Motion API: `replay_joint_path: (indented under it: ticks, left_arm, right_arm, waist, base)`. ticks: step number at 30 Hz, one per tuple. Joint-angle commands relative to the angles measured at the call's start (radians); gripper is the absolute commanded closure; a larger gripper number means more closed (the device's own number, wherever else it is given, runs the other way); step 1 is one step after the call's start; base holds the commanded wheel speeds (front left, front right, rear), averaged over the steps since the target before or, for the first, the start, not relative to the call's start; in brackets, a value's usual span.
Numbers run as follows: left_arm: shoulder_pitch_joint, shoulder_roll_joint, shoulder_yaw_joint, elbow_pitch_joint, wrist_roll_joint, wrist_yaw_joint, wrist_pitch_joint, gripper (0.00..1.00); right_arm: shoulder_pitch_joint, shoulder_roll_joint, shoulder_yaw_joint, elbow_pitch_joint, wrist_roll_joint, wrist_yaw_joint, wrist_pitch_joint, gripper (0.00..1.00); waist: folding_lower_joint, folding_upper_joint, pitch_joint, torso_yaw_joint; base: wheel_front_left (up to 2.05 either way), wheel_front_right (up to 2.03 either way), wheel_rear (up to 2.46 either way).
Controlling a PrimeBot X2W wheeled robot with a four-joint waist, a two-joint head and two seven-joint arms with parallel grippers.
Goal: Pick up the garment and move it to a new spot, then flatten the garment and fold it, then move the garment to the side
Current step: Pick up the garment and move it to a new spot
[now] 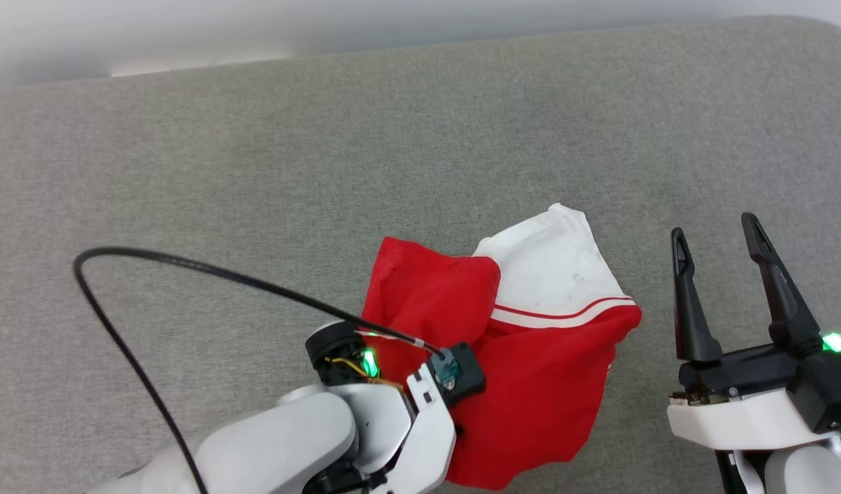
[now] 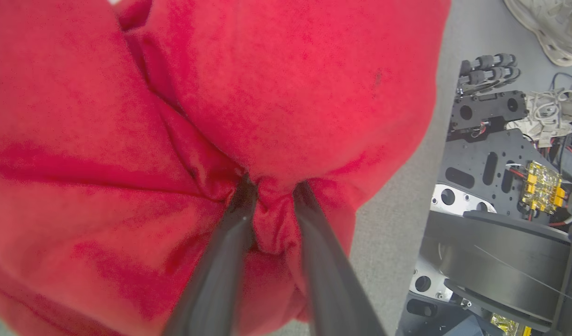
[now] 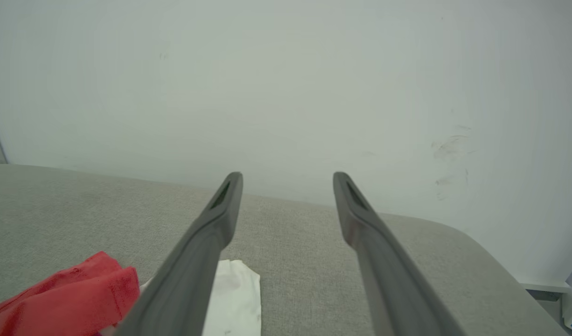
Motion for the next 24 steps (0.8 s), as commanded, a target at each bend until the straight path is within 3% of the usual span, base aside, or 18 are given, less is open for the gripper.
replay_joint_path:
  ticks: [1, 7, 9, 10, 16, 20, 24]
  left_arm:
    - [-0.019, -0.016, 0.0, 0.026, 0.001, 0.002, -0.068, 0.0]
    - [-0.077, -0.043, 0.046, 0.094, 0.004, 0.002, -0.361, 0.0]
    - [-0.076, -0.043, 0.091, 0.107, 0.006, 0.023, -0.444, 0.0]
    - [-0.057, -0.035, 0.151, 0.115, 0.025, 0.086, -0.564, 0.0]
    - [0.035, 0.003, 0.238, 0.162, 0.089, 0.275, -0.781, 0.0]
    - [0.145, 0.025, 0.329, 0.172, 0.09, 0.41, -0.853, 0.0]
    - [0.272, 0.024, 0.473, 0.113, 0.138, 0.512, -0.862, 0.0]
  right_arm:
    - [0.011, 0.003, -0.002, 0.005, -0.005, 0.0, -0.002, 0.0]
    - [0.051, 0.003, -0.013, 0.022, -0.008, 0.0, -0.002, 0.0]
    - [0.064, 0.003, -0.016, 0.028, -0.011, -0.001, -0.002, 0.0]
    - [0.085, 0.003, -0.024, 0.036, -0.009, 0.0, -0.002, 0.0]
    - [0.114, 0.003, -0.029, 0.053, -0.002, -0.001, -0.002, 0.0]
    - [0.128, 0.003, -0.036, 0.059, 0.005, -0.001, -0.002, 0.0]
    - [0.145, 0.003, -0.04, 0.065, 0.008, -0.001, -0.002, 0.0]
  waist:
    - [0.0001, 0.0, -0.022, 0.017]
    - [0.0001, 0.0, -0.092, 0.057]
    - [0.0001, 0.0, -0.113, 0.07]
    - [0.0001, 0.0, -0.141, 0.09]
    - [0.0001, 0.0, -0.185, 0.119]
    - [0.0001, 0.0, -0.205, 0.131]
    - [0.0001, 0.0, -0.216, 0.14]
  base:
    - [0.0, 0.0, 0.0]
    - [0.0, 0.0, 0.0]
    - [0.0, 0.0, 0.0]
    - [0.0, 0.0, 0.0]
    - [0.0, 0.0, 0.0]
    - [0.0, 0.0, 0.0]
    - [0.0, 0.0, 0.0]
